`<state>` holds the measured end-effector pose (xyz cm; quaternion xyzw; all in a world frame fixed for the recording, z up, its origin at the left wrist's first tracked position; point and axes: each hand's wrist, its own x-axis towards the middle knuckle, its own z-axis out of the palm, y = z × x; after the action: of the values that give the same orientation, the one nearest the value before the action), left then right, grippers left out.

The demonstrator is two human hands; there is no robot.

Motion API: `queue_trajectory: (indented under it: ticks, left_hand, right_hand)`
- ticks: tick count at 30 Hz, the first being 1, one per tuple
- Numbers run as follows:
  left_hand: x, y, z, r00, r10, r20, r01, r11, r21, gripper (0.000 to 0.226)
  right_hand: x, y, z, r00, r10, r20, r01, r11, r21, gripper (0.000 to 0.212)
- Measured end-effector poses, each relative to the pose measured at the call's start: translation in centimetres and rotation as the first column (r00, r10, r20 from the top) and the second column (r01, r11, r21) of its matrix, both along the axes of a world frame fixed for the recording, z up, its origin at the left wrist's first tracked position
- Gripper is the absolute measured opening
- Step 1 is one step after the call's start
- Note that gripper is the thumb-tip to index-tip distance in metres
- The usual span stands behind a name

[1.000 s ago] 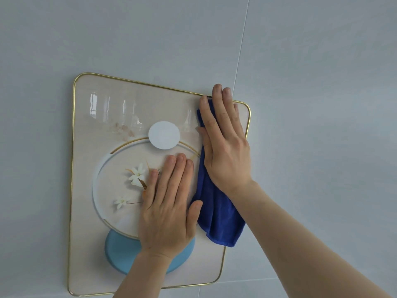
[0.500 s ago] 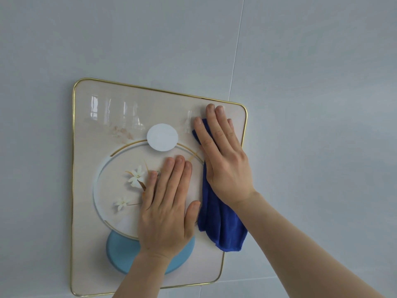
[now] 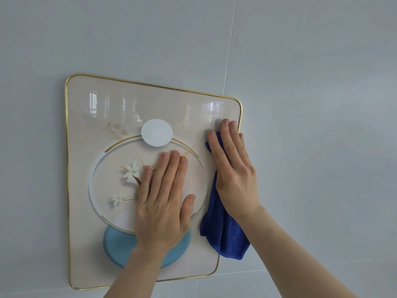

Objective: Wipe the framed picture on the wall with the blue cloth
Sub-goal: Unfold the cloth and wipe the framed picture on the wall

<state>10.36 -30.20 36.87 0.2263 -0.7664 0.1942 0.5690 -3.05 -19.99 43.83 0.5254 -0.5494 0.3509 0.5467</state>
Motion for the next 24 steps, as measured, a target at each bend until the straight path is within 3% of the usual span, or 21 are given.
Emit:
queue_trajectory:
  ticks: [3,11,14,16,20,24]
  left_hand:
    - [0.0,0.1,0.1,1.000,-0.001,0.002,0.001,1.000,0.006,0.064]
    - [1.1,0.8,0.6,0.994,-0.102,0.030,0.100,0.992,0.079,0.064]
    - [2.2,1.4,1.0,0.977,-0.208,0.050,0.201,0.972,0.124,0.063]
    - [3.2,1.7,1.4,0.964,-0.258,0.067,0.247,0.959,0.138,0.063]
    - [6.4,1.5,1.7,0.959,-0.283,-0.020,0.283,0.946,0.160,0.061]
    - [10.0,-0.5,3.1,0.961,-0.226,-0.158,0.251,0.954,0.162,0.064]
  right_hand:
    - [-0.2,1.0,-1.0,1.000,-0.018,0.015,0.017,0.998,0.061,0.049]
    - [0.6,4.4,-3.6,0.989,-0.135,0.060,0.122,0.976,0.183,0.058]
    - [1.8,5.6,-3.9,0.978,-0.142,0.155,0.107,0.971,0.213,0.081]
    - [2.8,6.3,-3.8,0.961,-0.132,0.241,0.081,0.974,0.211,0.082]
    - [4.9,7.0,-3.0,0.911,0.031,0.410,-0.081,0.991,0.104,0.071]
    - [7.8,5.7,-1.2,0.869,0.188,0.458,-0.213,0.977,0.003,0.057]
